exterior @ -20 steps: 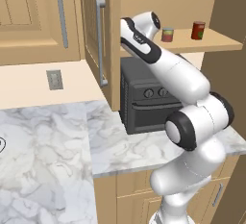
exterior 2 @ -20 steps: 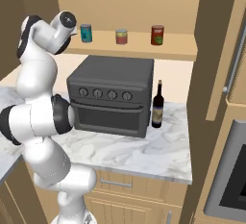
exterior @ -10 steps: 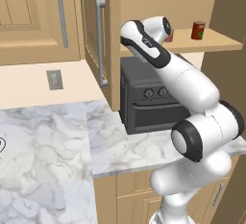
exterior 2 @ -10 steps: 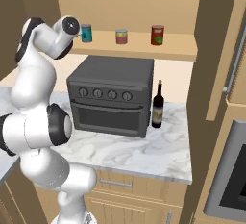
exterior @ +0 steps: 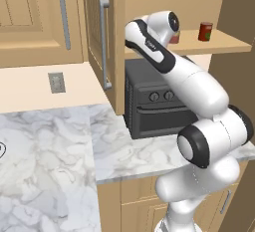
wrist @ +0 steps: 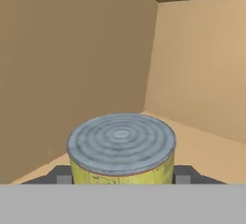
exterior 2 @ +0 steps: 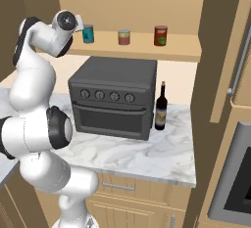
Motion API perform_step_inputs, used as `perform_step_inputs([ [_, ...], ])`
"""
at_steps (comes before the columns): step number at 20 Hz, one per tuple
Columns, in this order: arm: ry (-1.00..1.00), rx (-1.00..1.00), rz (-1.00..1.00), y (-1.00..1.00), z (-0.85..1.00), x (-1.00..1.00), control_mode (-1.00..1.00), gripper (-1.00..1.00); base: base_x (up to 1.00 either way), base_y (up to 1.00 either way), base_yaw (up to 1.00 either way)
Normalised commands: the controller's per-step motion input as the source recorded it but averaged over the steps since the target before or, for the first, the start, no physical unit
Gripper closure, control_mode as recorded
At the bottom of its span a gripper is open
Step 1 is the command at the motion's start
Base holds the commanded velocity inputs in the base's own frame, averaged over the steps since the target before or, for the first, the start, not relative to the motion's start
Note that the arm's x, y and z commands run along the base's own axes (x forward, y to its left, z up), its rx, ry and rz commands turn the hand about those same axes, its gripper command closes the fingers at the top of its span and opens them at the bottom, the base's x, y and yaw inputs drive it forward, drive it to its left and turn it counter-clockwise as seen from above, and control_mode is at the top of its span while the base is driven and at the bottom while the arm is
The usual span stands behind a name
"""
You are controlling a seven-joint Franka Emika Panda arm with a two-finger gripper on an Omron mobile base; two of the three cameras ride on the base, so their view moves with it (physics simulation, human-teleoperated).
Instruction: Stack two cans on top of the other two cans in the cabinet.
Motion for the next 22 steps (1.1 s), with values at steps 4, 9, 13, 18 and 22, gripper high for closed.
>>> perform_step_inputs([
  [4,-0.03,0.00,-0.11,-0.15,0.27,-0.15,-1.00,1.00,0.00,0.00,0.00],
  [9,-0.02,0.00,-0.12,-0.17,0.27,-0.12,-1.00,1.00,0.00,0.00,0.00],
  [13,0.00,0.00,-0.13,-0.23,0.20,-0.08,-1.00,1.00,0.00,0.00,0.00],
  [18,0.00,0.00,-0.13,-0.31,0.13,-0.08,-1.00,1.00,0.00,0.00,0.00],
  [22,0.00,0.00,-0.11,-0.33,0.06,-0.07,-1.00,1.00,0.00,0.00,0.00],
])
